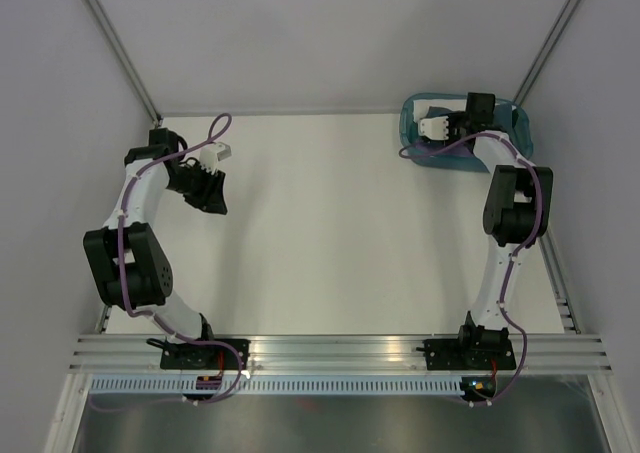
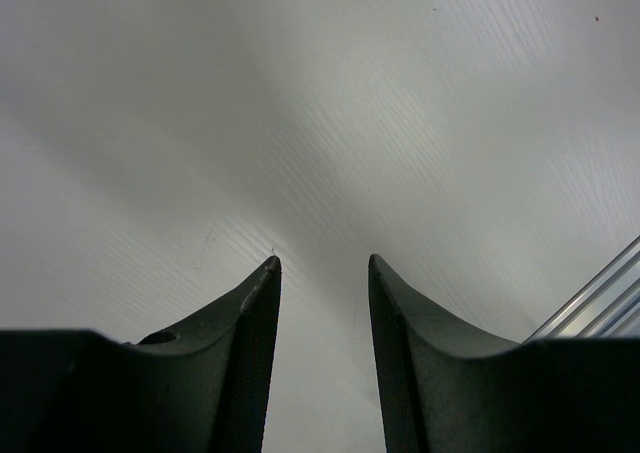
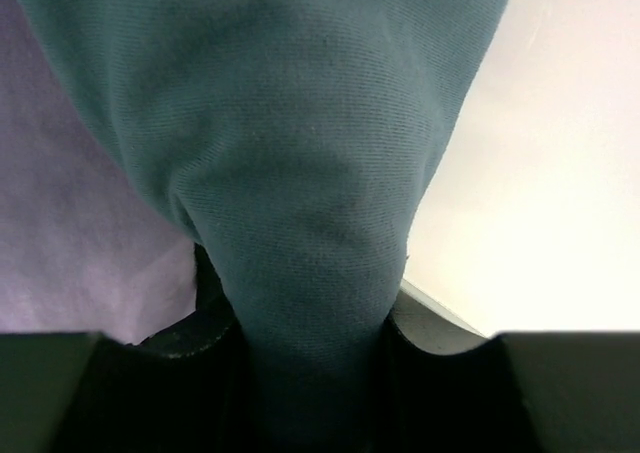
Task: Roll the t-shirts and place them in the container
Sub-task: Place the rolled tshirt into the container
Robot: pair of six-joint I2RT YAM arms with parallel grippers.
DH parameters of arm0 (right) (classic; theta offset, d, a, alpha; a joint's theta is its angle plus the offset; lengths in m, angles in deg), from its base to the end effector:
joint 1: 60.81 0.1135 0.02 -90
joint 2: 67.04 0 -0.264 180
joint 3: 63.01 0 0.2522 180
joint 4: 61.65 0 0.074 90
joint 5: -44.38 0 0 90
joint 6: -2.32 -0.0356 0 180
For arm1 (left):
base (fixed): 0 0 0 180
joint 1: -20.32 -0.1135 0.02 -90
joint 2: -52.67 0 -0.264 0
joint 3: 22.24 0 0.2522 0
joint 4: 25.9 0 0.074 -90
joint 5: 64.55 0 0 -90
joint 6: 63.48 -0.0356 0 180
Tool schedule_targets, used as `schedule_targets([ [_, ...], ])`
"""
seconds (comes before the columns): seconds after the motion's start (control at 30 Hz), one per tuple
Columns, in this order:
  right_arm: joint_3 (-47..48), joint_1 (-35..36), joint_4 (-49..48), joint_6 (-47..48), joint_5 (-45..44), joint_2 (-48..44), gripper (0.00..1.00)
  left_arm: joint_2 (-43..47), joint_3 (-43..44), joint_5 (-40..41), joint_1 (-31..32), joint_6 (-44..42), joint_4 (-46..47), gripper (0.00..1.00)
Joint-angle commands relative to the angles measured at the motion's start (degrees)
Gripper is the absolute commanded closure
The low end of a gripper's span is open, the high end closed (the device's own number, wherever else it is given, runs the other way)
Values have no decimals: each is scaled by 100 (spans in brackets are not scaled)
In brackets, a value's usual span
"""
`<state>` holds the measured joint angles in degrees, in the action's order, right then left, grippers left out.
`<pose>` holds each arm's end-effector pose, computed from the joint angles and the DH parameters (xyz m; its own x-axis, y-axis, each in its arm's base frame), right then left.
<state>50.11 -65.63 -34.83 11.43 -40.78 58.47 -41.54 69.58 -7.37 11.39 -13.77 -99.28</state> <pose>0.5030 -0.0394 0.2051 0.0814 -0.9942 0.0700 -0.6249 -0.1056 -0.7735 0.3161 0.0301 0.2655 -0.7297 0.4355 -0.5272 0.6201 0.7463 -0.2418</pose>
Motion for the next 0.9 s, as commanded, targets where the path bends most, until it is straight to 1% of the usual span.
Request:
schedule_targets([
  [0.0,-178,-1,81,-216,421,-97,100,-44,174,-5,-21,136,2,54],
  [0.13,-706,-63,-119,-497,666,-273,99,-71,174,-5,-21,118,20,54],
  [0.2,-829,-150,-259,-742,790,-404,87,-88,201,-23,-21,136,20,54],
  [0.23,-847,-177,-460,-883,816,-431,77,-97,209,-40,-21,144,29,53],
  [0.27,-830,-186,-584,-1041,878,-457,53,-123,209,-67,-21,162,29,53],
  [0.3,-743,-221,-655,-1182,913,-475,42,-141,227,-76,-21,162,38,53],
  [0.33,-707,-230,-656,-1314,957,-493,16,-150,227,-84,-21,171,38,52],
  [0.37,-689,-239,-647,-1324,1001,-528,2,-167,227,-93,-21,180,29,52],
  [0.57,-891,-239,-831,-1307,1054,-835,2,-220,174,38,-21,118,29,51],
  [0.7,-978,-230,-420,-1087,1378,-1168,2,-229,183,21,-21,74,20,51],
  [0.87,-1330,-160,-120,-973,1467,-1520,2,-299,174,-5,-21,30,29,50],
])
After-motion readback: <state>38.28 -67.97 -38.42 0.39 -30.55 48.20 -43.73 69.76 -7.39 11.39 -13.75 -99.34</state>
